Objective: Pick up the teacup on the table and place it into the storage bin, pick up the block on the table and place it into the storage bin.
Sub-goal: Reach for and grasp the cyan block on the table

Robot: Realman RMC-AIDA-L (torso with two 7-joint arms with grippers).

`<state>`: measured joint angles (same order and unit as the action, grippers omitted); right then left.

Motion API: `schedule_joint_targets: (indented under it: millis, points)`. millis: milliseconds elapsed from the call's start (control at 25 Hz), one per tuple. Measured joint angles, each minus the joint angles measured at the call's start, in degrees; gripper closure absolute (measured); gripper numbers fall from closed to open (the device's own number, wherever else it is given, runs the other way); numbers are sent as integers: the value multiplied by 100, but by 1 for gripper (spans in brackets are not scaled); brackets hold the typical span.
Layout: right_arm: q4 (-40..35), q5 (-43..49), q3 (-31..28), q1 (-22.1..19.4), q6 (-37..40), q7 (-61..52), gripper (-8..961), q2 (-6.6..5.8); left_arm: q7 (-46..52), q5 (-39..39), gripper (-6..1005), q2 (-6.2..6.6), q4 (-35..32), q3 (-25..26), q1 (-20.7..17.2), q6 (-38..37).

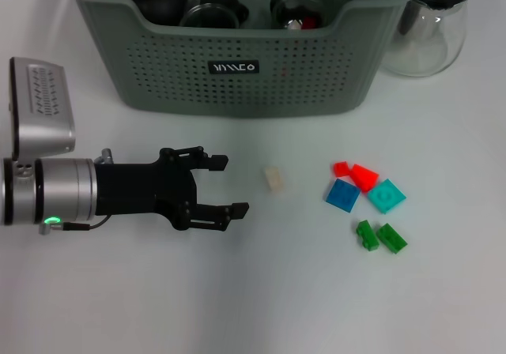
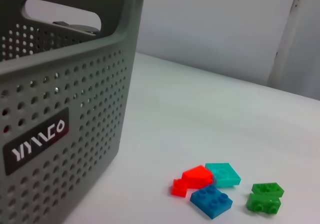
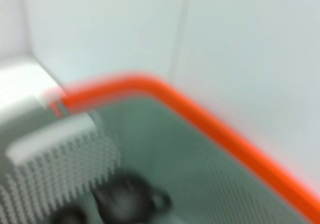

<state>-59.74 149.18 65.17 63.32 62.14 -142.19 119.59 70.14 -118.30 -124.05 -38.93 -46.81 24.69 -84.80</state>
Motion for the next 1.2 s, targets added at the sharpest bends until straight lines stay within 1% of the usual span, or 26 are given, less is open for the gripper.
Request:
schedule_joint_targets:
  millis: [80,160,240,320,400,480,600,640,680,800,920,1040,1200]
  points:
    - [-739,-491,-85,-285,352,1,167,-33,0,-3,137,3,0,6,-9,-8]
    - [-1295,-974,-185,-531,683,20,158,-84,0,-6,137,3,0,5,-13,-7]
    - [-1836,-1732,-289,-852,1159,139,150,-194,0,-8,137,-2,0,6,-31,-9]
    - [-2181,-2419,-395,-1116,1558,272,141,-276,0,-6,137,-4,0,7,-36,-10]
    - [-2445,-3129,-537,-1423,2005,449,133,-363,2,-5,137,-4,0,6,-41,-12]
    - [-2558,-3656,-654,-1685,2453,679,124,-437,6,-4,137,-5,0,6,-42,-17]
    - [-2546,-3943,-779,-2015,3010,997,98,-506,9,-6,137,-5,0,6,-43,-20]
    - [-2510,-3919,-804,-2206,3351,1167,80,-518,9,-8,137,-5,0,6,-43,-22]
    - [-2510,-3919,-804,-2206,3351,1167,62,-518,9,-9,137,-5,-1,7,-43,-36]
    - [-2483,-3614,-749,-2392,4021,1346,8,-494,9,-9,137,-3,0,6,-33,-71]
    - [-2484,-3018,-737,-2435,4620,1355,9,-415,9,-9,137,8,0,6,-4,-89]
    - [-2500,-2253,-729,-2433,4924,1319,9,-272,5,-8,137,13,-1,6,11,-91]
    - [-2477,-1038,-622,-2370,5001,1283,8,-38,2,-3,137,13,-10,6,42,-80]
